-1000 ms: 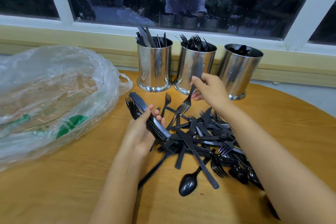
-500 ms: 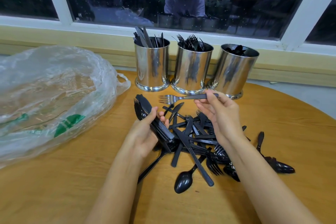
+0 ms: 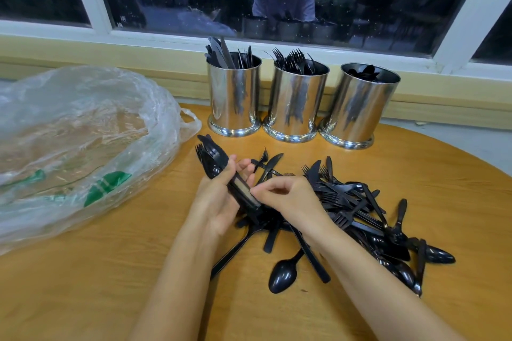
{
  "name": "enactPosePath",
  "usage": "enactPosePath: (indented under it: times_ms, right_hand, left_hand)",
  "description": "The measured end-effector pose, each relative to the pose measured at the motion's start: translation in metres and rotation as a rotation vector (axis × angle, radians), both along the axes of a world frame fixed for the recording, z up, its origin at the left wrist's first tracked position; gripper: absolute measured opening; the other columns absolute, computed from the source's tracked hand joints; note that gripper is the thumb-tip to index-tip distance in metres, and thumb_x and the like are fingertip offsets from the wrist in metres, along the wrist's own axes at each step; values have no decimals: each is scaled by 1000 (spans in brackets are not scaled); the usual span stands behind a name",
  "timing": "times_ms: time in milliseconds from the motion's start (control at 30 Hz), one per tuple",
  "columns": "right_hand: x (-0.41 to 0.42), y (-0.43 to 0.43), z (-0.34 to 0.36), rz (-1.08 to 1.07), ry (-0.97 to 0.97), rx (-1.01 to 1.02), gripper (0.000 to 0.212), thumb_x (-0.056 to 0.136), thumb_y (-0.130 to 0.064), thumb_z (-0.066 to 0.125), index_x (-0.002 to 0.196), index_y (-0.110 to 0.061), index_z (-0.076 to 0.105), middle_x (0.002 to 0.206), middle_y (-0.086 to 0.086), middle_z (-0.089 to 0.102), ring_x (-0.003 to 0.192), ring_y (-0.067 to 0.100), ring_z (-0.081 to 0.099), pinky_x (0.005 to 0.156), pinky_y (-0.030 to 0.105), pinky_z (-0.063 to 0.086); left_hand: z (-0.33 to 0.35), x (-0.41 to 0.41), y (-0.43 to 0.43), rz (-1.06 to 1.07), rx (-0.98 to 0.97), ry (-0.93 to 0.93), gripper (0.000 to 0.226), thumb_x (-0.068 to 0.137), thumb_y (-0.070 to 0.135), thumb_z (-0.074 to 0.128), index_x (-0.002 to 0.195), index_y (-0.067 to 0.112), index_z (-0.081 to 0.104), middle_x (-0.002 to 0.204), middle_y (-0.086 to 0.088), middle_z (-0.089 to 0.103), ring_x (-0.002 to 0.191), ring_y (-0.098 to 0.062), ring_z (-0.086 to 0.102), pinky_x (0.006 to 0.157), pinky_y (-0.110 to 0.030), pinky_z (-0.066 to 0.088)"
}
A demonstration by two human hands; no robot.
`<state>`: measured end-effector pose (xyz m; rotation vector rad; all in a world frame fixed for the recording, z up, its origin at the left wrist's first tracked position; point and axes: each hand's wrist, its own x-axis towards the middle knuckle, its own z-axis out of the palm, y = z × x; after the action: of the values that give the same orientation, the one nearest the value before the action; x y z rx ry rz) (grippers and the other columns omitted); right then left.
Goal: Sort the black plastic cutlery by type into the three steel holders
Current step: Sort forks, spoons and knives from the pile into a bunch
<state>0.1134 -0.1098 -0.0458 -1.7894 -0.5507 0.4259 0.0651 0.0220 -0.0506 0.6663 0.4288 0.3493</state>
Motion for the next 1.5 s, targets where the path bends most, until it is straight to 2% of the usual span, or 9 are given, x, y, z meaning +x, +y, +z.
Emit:
enactPosePath:
  times_ms: [100,233,467,633,733,833,1033,1233,1500]
  right_hand:
    - [15,-3,9,-35,-79,-56,12,83,-34,73,84,-23,78,82,-10,74,81,-1,65,70,5,47]
    - [57,3,10,-174,-261,-177,5,89,-23,68,87,-21,73,79,-11,66,76,1,57,69,13,43]
    - [74,49,-7,168,-469,-508,22,98,-24,54,115,-15,65,80,-8,55,76,10,53,73,27,43]
    - [68,60,-14,165,-525,-643,34,100,-36,48,94,-8,67,81,7,64,76,26,59,69,38,51]
    - [66,57,-10,57,-492,-573,29,94,-39,57,89,-12,65,75,3,63,71,19,60,65,34,50]
    - [68,45,-3,-44,-429,-440,4,89,-17,64,91,-18,61,70,-7,54,68,13,57,65,30,50]
    - [50,-1,17,-102,-16,17,28,88,-1,67,111,-16,61,83,6,70,66,17,69,64,23,58]
    - [21,-26,18,-165,233,281,18,89,0,63,98,-14,69,85,6,73,80,14,72,71,18,56]
    - [-3,-3,0,-157,14,78,4,80,-13,77,83,-14,75,71,-5,70,69,4,64,65,16,51]
  left_hand:
    - [1,-1,6,83,22,38,16,102,9,46,113,9,57,81,-5,69,69,-16,68,69,-31,57]
    - [1,-2,13,137,15,79,13,102,10,46,108,10,57,82,-3,60,59,-11,54,58,-27,50]
    - [1,-3,16,113,-13,66,14,102,11,46,111,10,57,80,-3,60,66,-12,53,65,-29,49]
    - [0,-2,18,110,-25,74,15,102,11,47,114,11,57,80,-2,61,65,-12,55,65,-29,49]
    - [-1,-1,17,92,-38,76,17,102,11,47,116,11,57,79,-2,61,64,-11,56,62,-28,50]
    - [0,-1,15,75,-70,74,20,102,11,48,119,9,57,77,-2,62,63,-11,56,62,-28,51]
    - [1,0,7,11,-137,50,21,100,10,49,119,8,59,75,-4,67,66,-14,63,71,-30,52]
    - [1,1,-3,-52,-97,-12,23,99,11,50,120,4,57,88,-11,71,80,-21,71,78,-35,55]
    - [1,1,-11,-127,50,-11,23,96,22,54,113,6,58,99,-11,71,95,-23,69,81,-39,59]
